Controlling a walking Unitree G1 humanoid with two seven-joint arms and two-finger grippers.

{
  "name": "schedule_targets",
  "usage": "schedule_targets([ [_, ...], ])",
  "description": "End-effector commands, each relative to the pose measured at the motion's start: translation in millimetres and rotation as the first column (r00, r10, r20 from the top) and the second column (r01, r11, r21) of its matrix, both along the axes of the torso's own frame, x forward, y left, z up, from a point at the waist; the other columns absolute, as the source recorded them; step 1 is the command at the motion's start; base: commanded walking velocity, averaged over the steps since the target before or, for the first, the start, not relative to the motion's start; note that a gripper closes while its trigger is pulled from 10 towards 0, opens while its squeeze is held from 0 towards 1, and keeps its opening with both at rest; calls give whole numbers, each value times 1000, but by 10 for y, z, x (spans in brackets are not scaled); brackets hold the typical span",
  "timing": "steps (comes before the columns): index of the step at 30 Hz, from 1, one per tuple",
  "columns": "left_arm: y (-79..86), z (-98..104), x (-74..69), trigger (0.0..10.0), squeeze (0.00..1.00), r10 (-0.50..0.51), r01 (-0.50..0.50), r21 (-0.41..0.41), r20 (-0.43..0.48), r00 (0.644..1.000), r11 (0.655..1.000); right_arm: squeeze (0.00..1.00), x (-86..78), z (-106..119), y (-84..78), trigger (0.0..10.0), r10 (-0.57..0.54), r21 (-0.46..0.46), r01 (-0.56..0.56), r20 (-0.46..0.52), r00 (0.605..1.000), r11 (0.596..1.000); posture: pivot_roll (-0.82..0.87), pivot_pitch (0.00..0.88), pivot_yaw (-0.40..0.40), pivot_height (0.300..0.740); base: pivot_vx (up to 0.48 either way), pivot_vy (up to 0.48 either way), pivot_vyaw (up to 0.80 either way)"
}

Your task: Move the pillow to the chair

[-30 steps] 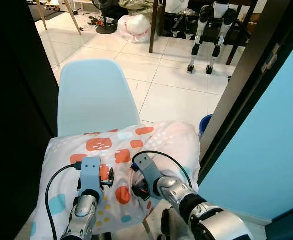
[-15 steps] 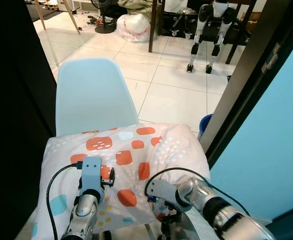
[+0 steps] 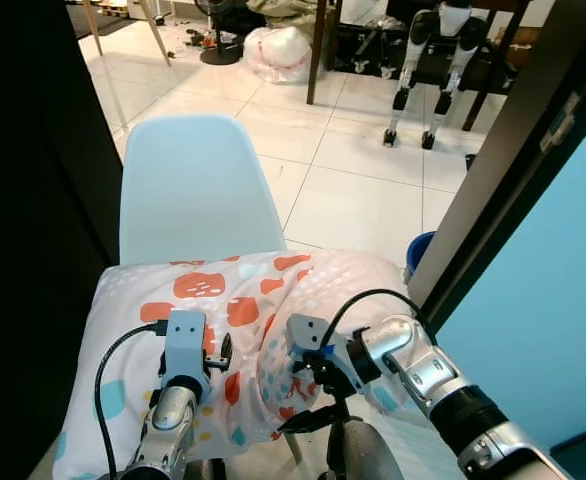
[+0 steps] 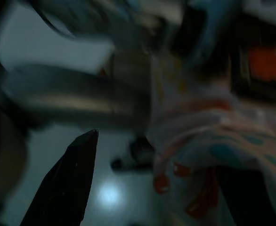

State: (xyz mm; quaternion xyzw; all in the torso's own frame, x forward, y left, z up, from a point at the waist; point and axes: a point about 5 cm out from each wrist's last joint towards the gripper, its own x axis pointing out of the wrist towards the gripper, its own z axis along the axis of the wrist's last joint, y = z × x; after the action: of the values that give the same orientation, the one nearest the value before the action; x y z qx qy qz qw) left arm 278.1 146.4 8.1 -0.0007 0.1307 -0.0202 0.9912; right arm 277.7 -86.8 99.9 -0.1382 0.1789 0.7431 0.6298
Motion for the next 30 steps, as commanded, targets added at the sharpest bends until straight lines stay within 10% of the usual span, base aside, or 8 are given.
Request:
schedule_targets([
  [1,11,-40,-17,10000,0,-5,6,10,-26,1000,1000,0,-18,155,80,10000,34,113,-34,-5,999,993,-2,58,-38,610,0,0,0],
  [6,12,-29,-4,10000,0,-7,8,12,-23,1000,1000,0,73,-203,-175,10000,-29,-297,61,109,994,953,-3,54,-35,610,0,0,0],
  [13,2,-29,-7,10000,0,-10,11,11,-22,1000,1000,0,26,-70,-387,10000,40,-329,-1,112,993,944,-2,60,-30,610,0,0,0],
  [18,-1,-45,-24,10000,0,-9,9,10,-25,1000,1000,0,47,-145,-739,10000,83,-583,43,188,979,811,-7,69,-32,610,0,0,0],
  [23,-1,-53,-34,10000,0,-6,6,9,-28,1000,1000,0,-18,-165,-838,10000,124,-632,17,177,976,774,-17,75,-33,610,0,0,0],
  [30,-31,-66,-45,10000,0,-6,6,1,-32,999,1000,0,-32,-323,-512,10000,-57,-423,120,158,986,898,-25,87,-31,610,0,0,0],
])
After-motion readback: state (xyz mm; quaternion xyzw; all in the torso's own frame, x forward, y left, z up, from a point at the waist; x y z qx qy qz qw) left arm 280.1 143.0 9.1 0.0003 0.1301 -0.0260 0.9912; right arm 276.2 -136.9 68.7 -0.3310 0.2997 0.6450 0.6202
